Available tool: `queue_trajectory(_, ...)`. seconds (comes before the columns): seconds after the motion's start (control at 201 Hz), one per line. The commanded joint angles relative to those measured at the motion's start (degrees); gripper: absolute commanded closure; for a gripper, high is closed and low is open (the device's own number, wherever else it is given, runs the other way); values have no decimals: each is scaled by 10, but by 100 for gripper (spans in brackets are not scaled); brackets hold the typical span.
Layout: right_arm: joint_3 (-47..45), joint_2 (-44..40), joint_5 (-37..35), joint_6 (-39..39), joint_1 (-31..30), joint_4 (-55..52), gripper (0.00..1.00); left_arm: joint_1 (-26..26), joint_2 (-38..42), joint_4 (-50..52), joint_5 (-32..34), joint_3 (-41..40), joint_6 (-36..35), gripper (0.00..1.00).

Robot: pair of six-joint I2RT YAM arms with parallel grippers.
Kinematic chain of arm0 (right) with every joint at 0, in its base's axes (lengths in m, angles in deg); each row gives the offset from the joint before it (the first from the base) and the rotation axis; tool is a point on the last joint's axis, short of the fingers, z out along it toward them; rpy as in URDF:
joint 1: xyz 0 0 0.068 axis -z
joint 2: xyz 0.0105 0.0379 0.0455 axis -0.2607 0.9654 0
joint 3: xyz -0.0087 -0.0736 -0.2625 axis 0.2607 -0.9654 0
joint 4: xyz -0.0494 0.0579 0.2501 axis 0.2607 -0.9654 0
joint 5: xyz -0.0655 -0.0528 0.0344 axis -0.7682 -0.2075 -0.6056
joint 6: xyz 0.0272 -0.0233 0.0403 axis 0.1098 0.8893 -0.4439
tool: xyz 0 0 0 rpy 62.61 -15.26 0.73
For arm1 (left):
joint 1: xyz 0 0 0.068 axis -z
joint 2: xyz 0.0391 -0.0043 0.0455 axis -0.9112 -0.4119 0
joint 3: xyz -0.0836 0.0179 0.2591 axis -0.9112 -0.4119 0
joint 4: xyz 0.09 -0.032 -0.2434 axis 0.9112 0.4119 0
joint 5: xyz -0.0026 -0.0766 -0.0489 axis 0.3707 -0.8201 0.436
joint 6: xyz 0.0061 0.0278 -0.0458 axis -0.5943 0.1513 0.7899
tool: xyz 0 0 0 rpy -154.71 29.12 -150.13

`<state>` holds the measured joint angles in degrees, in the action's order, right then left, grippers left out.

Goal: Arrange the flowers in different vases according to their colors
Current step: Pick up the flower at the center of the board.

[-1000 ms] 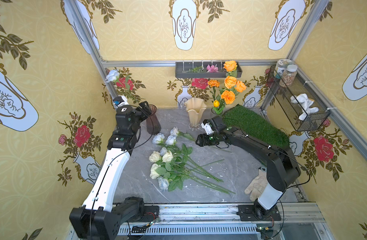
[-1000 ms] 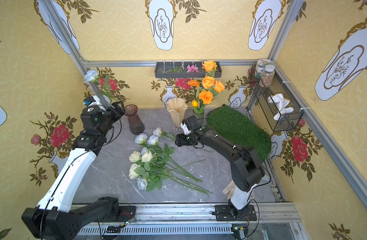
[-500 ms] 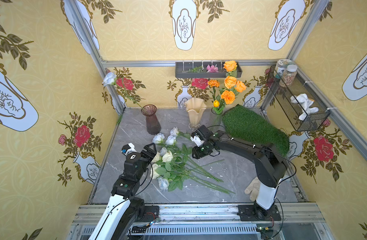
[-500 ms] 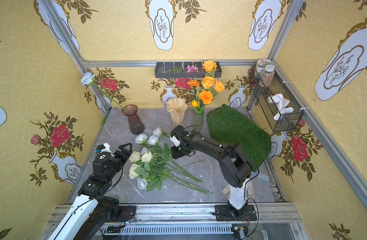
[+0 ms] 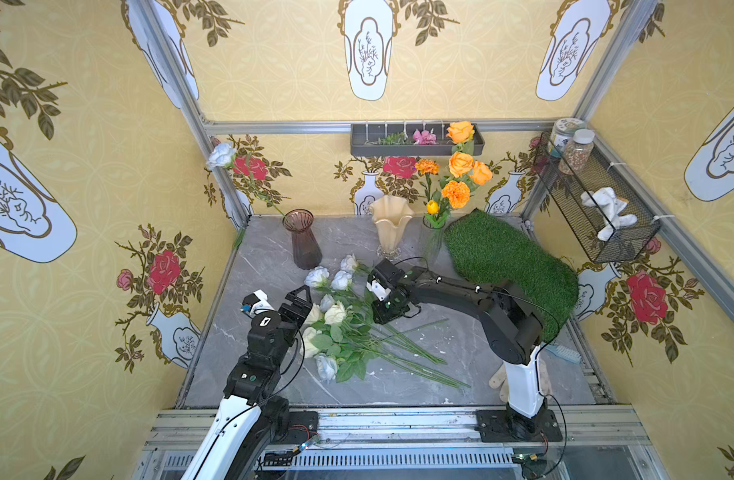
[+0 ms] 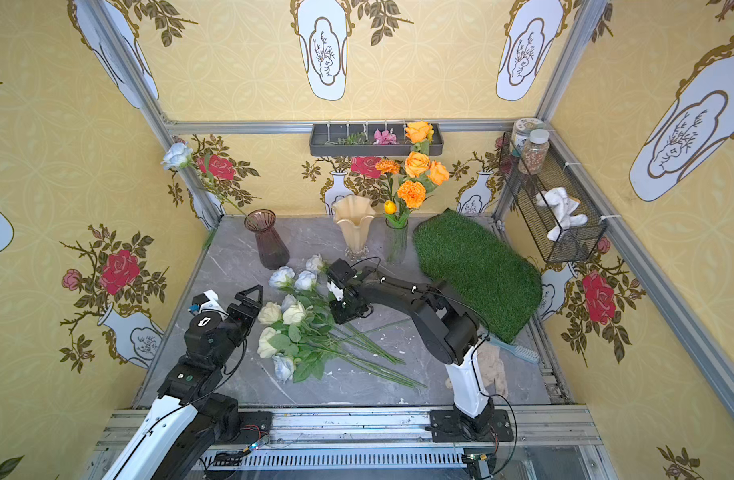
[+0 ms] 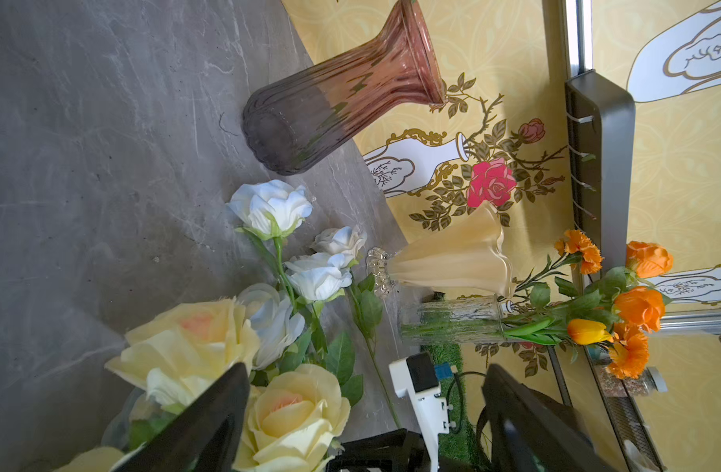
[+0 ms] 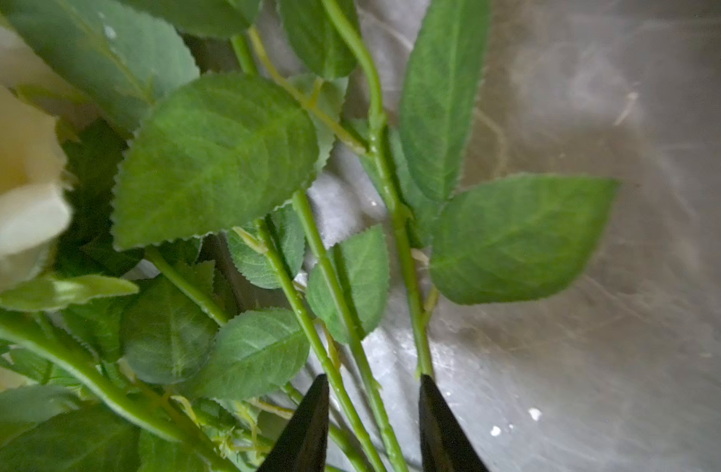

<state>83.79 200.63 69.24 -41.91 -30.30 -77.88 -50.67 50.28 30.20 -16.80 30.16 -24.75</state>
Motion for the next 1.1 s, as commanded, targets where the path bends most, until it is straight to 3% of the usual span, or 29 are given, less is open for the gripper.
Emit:
queue_trajectory(0.0,2,15,-26,-6,-4,8,62,0,3,-19,8,-5,2,8)
queue_trajectory(0.125,2,25,-39,-3,-6,7,69,0,9,-18,13,-8,5,7)
queue_trajectory(0.239,10,21,-60,9,-8,-8,84,0,8,-18,15,-9,6,7)
queue_trajectory(0.488,49,-13,-101,68,-19,-61,100,-1,11,-18,17,-11,8,6)
queue_trajectory(0.782,75,-71,-122,108,-26,-108,100,0,30,-18,14,-19,10,4)
queue_trajectory(0.917,78,-107,-126,115,-26,-106,100,0,6,-70,-38,-19,-8,0)
queue_trajectory(1.091,74,-156,-121,119,-25,-88,100,3,-84,-176,-181,-1,-21,0)
